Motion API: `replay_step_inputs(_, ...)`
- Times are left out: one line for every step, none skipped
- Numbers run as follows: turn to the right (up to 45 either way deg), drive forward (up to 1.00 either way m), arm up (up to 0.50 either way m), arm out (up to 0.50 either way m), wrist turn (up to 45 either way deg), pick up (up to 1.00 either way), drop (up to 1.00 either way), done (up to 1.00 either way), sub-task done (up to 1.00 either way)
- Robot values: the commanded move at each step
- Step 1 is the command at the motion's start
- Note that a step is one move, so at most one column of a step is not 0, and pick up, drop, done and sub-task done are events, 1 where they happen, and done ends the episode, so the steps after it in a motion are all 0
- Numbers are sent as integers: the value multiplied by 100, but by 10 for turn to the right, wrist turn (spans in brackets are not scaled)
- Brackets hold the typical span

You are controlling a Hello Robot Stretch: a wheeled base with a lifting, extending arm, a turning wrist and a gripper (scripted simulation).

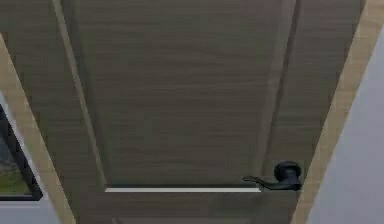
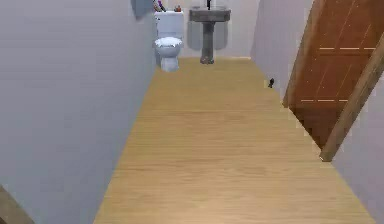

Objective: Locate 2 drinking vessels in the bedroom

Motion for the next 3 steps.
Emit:
replay_step_inputs(450, 0, 0, 0, 0, 0, 0, 0, 0)
replay_step_inputs(450, 0, 0, 0, 0, 0, 0, 0, 0)
replay_step_inputs(270, 0, 0, 0, 0, 0, 0, 0, 0)
